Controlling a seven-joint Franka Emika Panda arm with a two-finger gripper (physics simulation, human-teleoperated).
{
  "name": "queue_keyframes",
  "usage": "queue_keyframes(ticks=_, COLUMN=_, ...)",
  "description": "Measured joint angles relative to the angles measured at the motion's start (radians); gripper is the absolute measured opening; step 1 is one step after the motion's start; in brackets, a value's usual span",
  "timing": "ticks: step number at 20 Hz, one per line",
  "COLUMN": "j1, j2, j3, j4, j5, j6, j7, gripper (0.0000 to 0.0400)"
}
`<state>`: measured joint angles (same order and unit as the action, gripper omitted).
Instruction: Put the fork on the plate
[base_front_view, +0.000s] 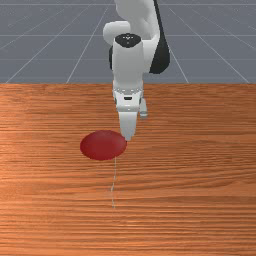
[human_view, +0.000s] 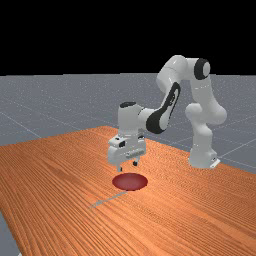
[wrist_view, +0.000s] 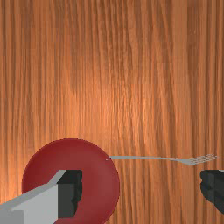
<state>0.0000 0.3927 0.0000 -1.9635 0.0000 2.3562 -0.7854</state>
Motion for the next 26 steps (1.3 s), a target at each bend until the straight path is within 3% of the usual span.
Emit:
queue_keyframes(ticks=1, j1=0.000, j2=0.000, j3=0.000, j4=0.000, j5=0.000, j6=0.000, j7=0.000, gripper=0.0249)
queue_keyframes(ticks=2, j1=0.000, j2=0.000, j3=0.000, j4=0.000, j5=0.000, j6=0.000, j7=0.000, gripper=0.0158)
queue_keyframes(ticks=3, j1=0.002, j2=-0.003, j3=-0.003, j4=-0.003, j5=0.003, j6=-0.004, j7=0.019, gripper=0.0253)
queue_keyframes(ticks=4, j1=0.003, j2=-0.005, j3=-0.005, j4=-0.005, j5=0.005, j6=-0.007, j7=0.030, gripper=0.0311)
queue_keyframes(ticks=6, j1=0.004, j2=-0.007, j3=-0.007, j4=-0.007, j5=0.007, j6=-0.010, j7=0.042, gripper=0.0367)
queue_keyframes(ticks=7, j1=0.027, j2=-0.113, j3=-0.034, j4=-0.145, j5=-0.009, j6=-0.034, j7=0.238, gripper=0.0225)
queue_keyframes(ticks=8, j1=0.043, j2=-0.192, j3=-0.054, j4=-0.217, j5=-0.012, j6=-0.077, j7=0.428, gripper=0.0138)
queue_keyframes(ticks=9, j1=0.054, j2=-0.233, j3=-0.069, j4=-0.247, j5=-0.005, j6=-0.121, j7=0.611, gripper=0.0084)
queue_keyframes(ticks=11, j1=0.067, j2=-0.252, j3=-0.095, j4=-0.250, j5=0.035, j6=-0.203, j7=0.959, gripper=0.0032)
queue_keyframes(ticks=13, j1=0.069, j2=-0.241, j3=-0.118, j4=-0.229, j5=0.097, j6=-0.268, j7=1.239, gripper=0.0012)
queue_keyframes(ticks=16, j1=0.062, j2=-0.232, j3=-0.130, j4=-0.217, j5=0.142, j6=-0.294, j7=1.370, gripper=0.0003)
queue_keyframes(ticks=21, j1=0.068, j2=-0.171, j3=-0.136, j4=-0.161, j5=0.169, j6=-0.209, j7=1.486, gripper=0.0000)
queue_keyframes(ticks=22, j1=0.071, j2=-0.136, j3=-0.135, j4=-0.132, j5=0.173, j6=-0.178, j7=1.501, gripper=0.0157)
queue_keyframes(ticks=23, j1=0.074, j2=-0.096, j3=-0.133, j4=-0.098, j5=0.172, j6=-0.155, j7=1.511, gripper=0.0252)
queue_keyframes(ticks=24, j1=0.078, j2=-0.040, j3=-0.132, j4=-0.045, j5=0.167, j6=-0.136, j7=1.521, gripper=0.0310)
queue_keyframes(ticks=26, j1=0.082, j2=0.077, j3=-0.135, j4=0.074, j5=0.154, j6=-0.117, j7=1.537, gripper=0.0367)
